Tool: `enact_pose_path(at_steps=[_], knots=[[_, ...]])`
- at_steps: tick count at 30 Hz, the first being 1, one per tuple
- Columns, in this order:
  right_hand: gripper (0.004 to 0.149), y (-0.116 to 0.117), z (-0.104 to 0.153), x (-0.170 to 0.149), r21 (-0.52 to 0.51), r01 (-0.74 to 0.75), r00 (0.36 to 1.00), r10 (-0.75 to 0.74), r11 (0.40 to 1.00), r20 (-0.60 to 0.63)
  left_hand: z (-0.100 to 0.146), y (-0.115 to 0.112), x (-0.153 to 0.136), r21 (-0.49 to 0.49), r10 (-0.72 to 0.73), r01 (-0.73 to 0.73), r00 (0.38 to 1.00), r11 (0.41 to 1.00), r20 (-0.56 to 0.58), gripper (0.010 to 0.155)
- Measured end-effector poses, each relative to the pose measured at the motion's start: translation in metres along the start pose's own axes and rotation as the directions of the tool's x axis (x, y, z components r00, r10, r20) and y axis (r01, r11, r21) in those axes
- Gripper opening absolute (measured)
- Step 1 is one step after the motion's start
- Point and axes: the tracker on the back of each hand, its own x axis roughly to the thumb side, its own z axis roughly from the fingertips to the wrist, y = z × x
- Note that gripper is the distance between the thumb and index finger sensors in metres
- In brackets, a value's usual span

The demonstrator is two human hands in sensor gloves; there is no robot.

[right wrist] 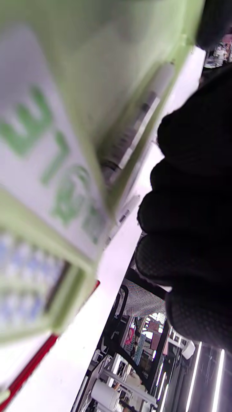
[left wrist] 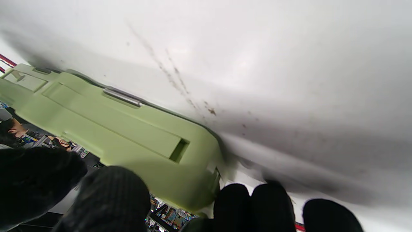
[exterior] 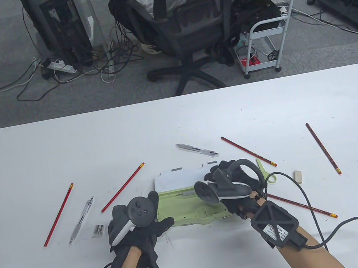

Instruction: Organize multifunction pencil case

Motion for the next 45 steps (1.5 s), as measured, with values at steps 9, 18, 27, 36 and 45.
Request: enact_pose_path(at_steps=[9,18,27,36,45], knots=[[0.052,-0.016,-0.017,-0.067,0.043,0.098,0.982,-0.089,0.994,-0.168,0.0,0.0,0.0,0.0,0.002,-0.002,1.0,1.0,0.0,0.092],[0.056,0.006,-0.067,-0.094,0.134,0.099,0.974,-0.069,0.986,-0.216,0.001,0.0,0.0,0.002,0.004,-0.004,1.0,1.0,0.001,0.092],[0.059,0.037,-0.118,-0.076,0.255,0.023,0.993,0.007,0.967,-0.116,0.0,0.0,0.0,0.001,0.012,-0.012,1.0,1.0,0.001,0.092],[0.059,0.056,-0.138,-0.057,0.285,-0.053,0.998,0.061,0.957,-0.018,0.001,0.0,0.0,-0.001,0.018,-0.018,1.0,1.0,-0.001,0.092],[0.048,0.062,-0.136,-0.053,0.212,-0.106,0.994,0.103,0.972,0.025,0.0,0.0,-0.001,-0.001,0.018,-0.018,1.0,1.0,0.0,0.092]])
